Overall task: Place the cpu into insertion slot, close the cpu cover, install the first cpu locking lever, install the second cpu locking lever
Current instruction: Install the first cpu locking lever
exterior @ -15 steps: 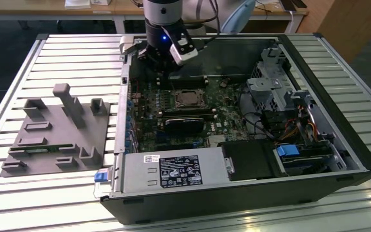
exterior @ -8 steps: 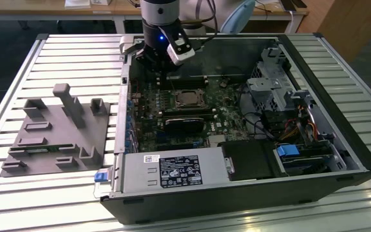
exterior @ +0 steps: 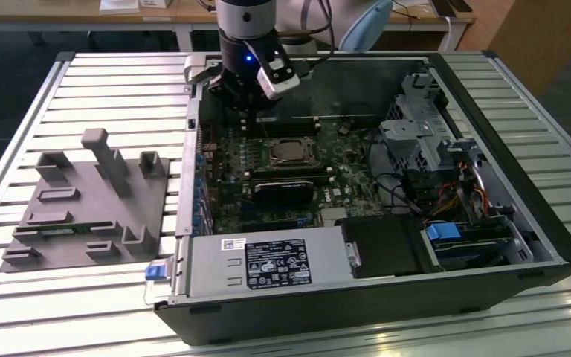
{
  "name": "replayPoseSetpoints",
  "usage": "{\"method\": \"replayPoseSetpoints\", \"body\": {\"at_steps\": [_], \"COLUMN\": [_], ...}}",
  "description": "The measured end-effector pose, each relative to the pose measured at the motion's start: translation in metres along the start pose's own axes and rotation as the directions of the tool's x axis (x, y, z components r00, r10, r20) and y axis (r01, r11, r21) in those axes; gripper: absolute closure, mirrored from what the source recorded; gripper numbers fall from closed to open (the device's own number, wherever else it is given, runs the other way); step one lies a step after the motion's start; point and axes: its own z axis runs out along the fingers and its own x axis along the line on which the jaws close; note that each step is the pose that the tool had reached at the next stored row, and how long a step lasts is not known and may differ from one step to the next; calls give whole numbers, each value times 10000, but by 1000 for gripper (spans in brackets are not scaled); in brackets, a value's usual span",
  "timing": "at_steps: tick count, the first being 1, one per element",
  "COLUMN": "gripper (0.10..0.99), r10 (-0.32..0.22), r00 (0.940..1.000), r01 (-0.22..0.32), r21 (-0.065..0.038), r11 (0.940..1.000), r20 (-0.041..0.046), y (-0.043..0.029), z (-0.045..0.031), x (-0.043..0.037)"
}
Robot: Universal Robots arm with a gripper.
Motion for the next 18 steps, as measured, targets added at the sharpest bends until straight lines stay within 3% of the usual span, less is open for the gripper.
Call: {"method": "replayPoseSetpoints", "body": {"at_steps": [18], "gripper": [980], "r10": [0], "r00": [10000], "r01": [0], "r21": [-1], "r11": [10000], "r20": [0], "y": [97], "z": [13], "x": [3]}}
